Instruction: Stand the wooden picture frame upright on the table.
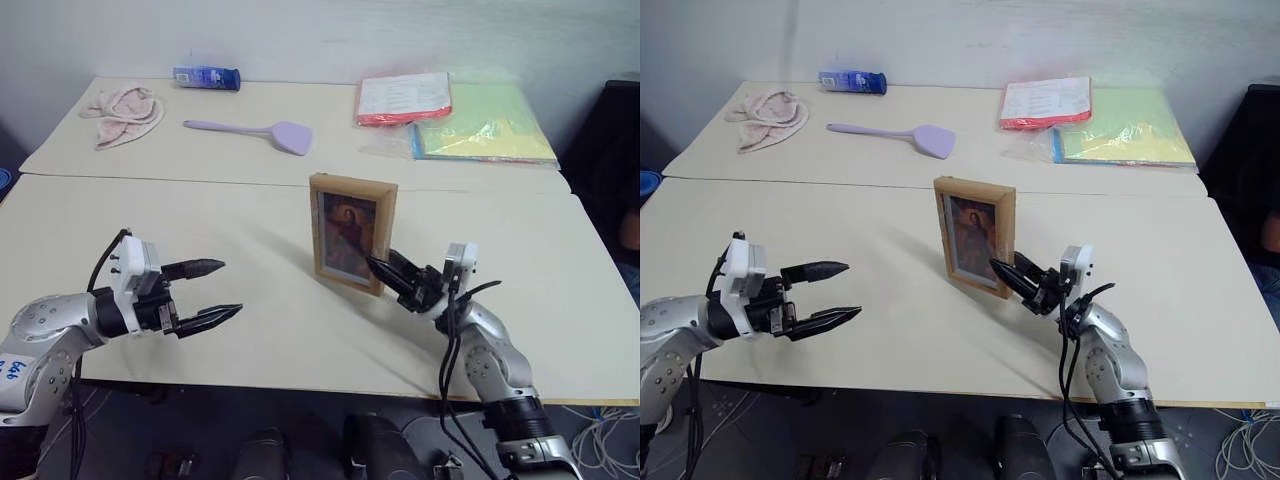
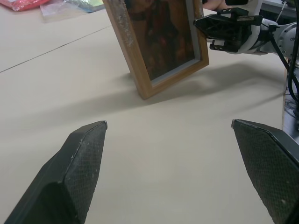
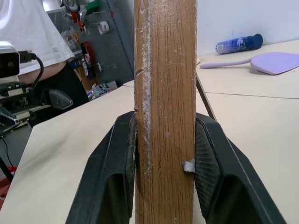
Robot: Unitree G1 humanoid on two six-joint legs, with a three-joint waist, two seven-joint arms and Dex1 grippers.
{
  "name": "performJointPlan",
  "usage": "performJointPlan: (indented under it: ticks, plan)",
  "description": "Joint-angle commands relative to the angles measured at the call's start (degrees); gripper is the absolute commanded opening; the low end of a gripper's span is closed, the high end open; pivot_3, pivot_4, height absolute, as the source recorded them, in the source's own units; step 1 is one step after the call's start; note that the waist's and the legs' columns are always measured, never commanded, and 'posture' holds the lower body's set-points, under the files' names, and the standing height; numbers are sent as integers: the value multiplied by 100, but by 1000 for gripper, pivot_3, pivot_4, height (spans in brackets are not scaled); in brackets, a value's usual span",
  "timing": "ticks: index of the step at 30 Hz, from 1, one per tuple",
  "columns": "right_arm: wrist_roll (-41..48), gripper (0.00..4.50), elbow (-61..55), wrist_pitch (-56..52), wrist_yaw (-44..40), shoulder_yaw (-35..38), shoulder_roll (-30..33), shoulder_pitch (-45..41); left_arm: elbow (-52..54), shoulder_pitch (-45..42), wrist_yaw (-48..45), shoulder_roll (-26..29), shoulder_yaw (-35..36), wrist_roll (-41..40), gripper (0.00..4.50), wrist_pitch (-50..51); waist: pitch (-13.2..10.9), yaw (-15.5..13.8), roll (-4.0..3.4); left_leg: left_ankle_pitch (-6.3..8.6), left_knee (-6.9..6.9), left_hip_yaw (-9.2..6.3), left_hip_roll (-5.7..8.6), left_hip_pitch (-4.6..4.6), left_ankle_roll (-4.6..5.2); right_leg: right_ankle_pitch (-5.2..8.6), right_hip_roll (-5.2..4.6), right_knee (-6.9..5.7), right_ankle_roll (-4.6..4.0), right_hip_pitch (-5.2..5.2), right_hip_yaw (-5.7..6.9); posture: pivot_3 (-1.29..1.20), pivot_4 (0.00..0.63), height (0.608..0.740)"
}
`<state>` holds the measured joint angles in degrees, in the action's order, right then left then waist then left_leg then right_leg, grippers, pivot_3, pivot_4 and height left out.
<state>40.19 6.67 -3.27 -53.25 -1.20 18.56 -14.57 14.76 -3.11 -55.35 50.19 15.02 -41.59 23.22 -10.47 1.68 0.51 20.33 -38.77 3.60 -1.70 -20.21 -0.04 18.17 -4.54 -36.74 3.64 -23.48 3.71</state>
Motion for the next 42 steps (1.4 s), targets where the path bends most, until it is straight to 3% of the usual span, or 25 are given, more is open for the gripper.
performJointPlan:
  ticks: [1,8,16,22,31,42]
  plan:
    - [-499,1194,478,-285,272,82,151,128,-44,-154,-44,-22,185,29,4500,-1,5,6,-1,0,0,0,0,1,0,0,0,-1,0,0,0,0,150,740]
    - [-610,1194,678,-808,522,233,273,-6,-86,-277,-76,-92,94,132,4500,25,13,29,-9,-2,1,1,0,10,-2,0,0,-17,-1,0,-4,0,150,740]
    - [-282,1194,-90,-2722,727,15,633,257,-38,-279,-90,-221,40,227,4500,66,40,0,3,-1,8,-3,0,8,-3,1,-3,-8,-2,1,-3,0,150,740]
    - [42,1194,-437,-3506,981,144,512,318,-68,-270,-78,-310,51,282,4500,55,77,9,31,-2,46,-2,0,18,-4,2,-2,13,-3,4,-3,0,150,740]
    - [134,1194,-1240,-3738,277,-275,841,575,-210,-280,-124,-370,74,411,4500,-24,77,9,31,-4,72,-1,-1,16,-4,3,2,32,-5,2,1,0,150,740]
    - [-301,1193,-1289,-3638,415,-508,968,556,-188,-120,-135,-515,67,558,4500,-142,78,-1,32,-4,70,-1,0,18,-4,3,1,34,-5,3,2,0,150,740]
